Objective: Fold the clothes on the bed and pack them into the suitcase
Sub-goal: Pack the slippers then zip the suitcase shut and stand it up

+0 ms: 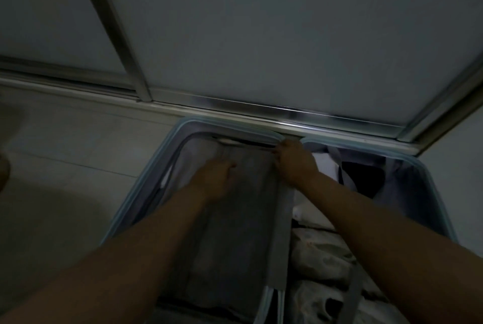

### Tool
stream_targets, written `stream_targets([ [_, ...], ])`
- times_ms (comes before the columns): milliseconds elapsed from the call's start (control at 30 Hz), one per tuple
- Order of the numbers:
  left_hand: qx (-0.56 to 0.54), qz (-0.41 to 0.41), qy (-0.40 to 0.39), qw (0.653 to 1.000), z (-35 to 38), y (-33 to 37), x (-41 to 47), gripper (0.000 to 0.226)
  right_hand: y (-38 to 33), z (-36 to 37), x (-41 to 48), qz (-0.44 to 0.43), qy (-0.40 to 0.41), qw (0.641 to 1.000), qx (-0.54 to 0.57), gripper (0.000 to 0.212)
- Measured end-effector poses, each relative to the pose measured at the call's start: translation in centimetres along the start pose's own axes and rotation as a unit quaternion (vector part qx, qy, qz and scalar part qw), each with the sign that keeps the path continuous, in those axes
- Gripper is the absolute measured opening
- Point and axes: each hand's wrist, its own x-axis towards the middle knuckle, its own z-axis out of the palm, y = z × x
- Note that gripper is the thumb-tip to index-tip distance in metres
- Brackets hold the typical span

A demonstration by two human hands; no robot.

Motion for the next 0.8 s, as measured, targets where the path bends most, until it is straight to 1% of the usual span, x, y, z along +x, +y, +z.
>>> stream_targets([
  [67,0.034,0.038,0.008,0.999,1.1,1.4,2.4,0.047,1.1,-0.6,1.4,-0.003,-0.012,0.999,-0.042,0.028],
  [200,0.085,0.086,0.017,0.993,2.7,3.4,7.4,0.055,2.3,-1.0,4.0,-0.026,-0.021,0.996,-0.088,0.029],
  [267,0.094,0.088,0.017,0.992,3.4,3.7,9.1,0.057,2.2,-1.0,5.1,-0.021,-0.033,0.992,-0.123,0.028],
  [333,0.115,0.081,0.027,0.990,3.8,3.5,10.2,0.054,1.6,-1.1,5.9,-0.014,-0.047,0.988,-0.148,0.027],
  [500,0.177,0.099,0.071,0.977,3.4,2.9,11.3,0.044,1.0,-0.9,6.3,-0.014,-0.040,0.984,-0.174,0.024],
  [600,0.160,0.110,0.092,0.977,3.0,2.9,11.8,0.038,1.1,-0.8,6.1,-0.013,-0.034,0.986,-0.163,0.023],
  [700,0.114,0.102,0.100,0.983,2.8,3.3,12.0,0.033,0.8,-0.7,6.4,-0.015,-0.048,0.987,-0.155,0.022],
  [800,0.082,0.099,0.132,0.983,2.5,4.2,12.2,0.028,0.8,-0.5,6.6,-0.020,-0.046,0.987,-0.153,0.024],
])
